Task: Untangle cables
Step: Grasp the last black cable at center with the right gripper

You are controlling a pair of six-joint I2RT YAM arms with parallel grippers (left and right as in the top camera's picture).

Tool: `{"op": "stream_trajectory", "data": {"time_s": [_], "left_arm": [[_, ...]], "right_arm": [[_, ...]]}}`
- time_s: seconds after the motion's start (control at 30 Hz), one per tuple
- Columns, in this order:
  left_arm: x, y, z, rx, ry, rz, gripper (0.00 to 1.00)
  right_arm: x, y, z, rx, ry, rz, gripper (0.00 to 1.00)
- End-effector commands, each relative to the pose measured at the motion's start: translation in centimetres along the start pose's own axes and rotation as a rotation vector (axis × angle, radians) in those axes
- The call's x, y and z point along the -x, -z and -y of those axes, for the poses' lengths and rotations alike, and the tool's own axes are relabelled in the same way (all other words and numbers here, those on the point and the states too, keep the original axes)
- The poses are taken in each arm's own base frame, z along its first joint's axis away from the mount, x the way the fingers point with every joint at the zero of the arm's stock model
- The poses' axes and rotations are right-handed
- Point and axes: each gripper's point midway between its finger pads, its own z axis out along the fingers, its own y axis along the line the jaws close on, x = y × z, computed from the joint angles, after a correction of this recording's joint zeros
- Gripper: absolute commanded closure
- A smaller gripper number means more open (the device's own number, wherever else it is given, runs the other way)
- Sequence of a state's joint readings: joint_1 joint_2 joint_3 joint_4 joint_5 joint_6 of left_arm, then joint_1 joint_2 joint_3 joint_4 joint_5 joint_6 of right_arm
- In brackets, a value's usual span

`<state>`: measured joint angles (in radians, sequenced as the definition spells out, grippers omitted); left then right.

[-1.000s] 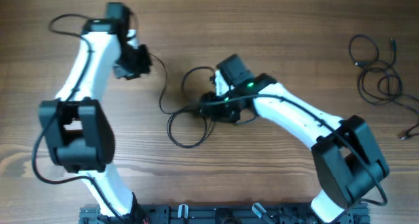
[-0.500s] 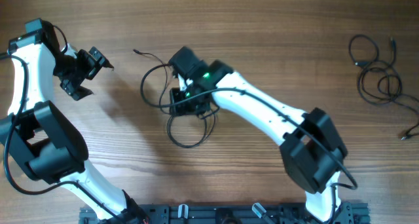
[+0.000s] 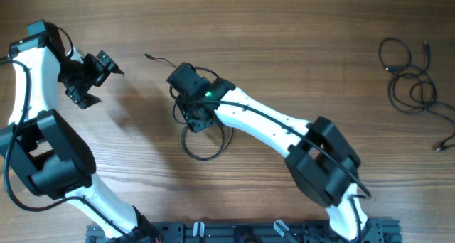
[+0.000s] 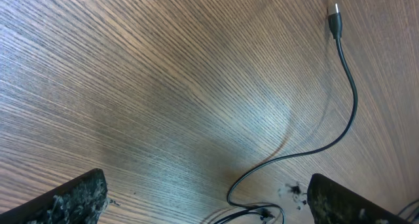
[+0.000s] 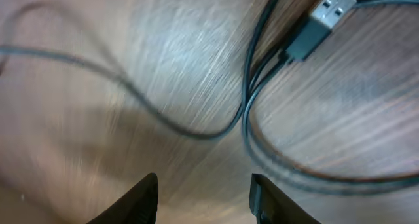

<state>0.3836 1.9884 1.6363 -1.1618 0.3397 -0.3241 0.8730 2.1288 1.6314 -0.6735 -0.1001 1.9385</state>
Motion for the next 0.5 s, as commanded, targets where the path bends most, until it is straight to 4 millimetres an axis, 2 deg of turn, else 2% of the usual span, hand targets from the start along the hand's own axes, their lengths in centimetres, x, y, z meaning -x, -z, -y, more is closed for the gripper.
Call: {"op": "stream_trajectory", "data": {"time_s": [0.0,0.07,0.1,0.13,0.17,0.2,0.3,0.37,0.47], "left_arm": [[-0.1,0.4,0.5,-0.018,-0.005,0.005,0.0],[-0.1,0.4,0.5,-0.019,-0.005,0.006,0.0],[-0.1,0.4,0.5,-0.018,-0.005,0.005,0.0],[-0.1,0.4,0.5,-0.019,-0.005,0.006,0.0],[-0.1,0.4,0.5,-0.019,-0.005,0.006,0.0],[-0.1,0.4,0.5,-0.019,-0.005,0.006,0.0],[-0.1,0.4,0.5,-0.019,-0.005,0.006,0.0],[-0.1,0.4,0.5,-0.019,-0.005,0.006,0.0],[-0.1,0.4,0.5,-0.019,-0.005,0.006,0.0]], "right_arm": [[1.1,-4.8,3.4,-0.13,-0.1,0.022,0.53],[1.5,-5.7,4.0,-0.149,-0.102,0.034,0.53],[1.8,-6.2,4.4,-0.159,-0.102,0.044,0.56],[2.2,-6.8,4.7,-0.169,-0.104,0.058,0.64],[2.6,-7.2,5.0,-0.175,-0.094,0.078,0.82],[2.9,-7.4,5.4,-0.188,-0.093,0.092,0.94],[4.1,-7.6,6.3,-0.218,-0.054,0.149,0.96],[6.3,-7.3,5.7,-0.222,0.2,0.221,0.96],[9.1,-6.3,5.0,-0.279,0.616,0.185,0.96]]}}
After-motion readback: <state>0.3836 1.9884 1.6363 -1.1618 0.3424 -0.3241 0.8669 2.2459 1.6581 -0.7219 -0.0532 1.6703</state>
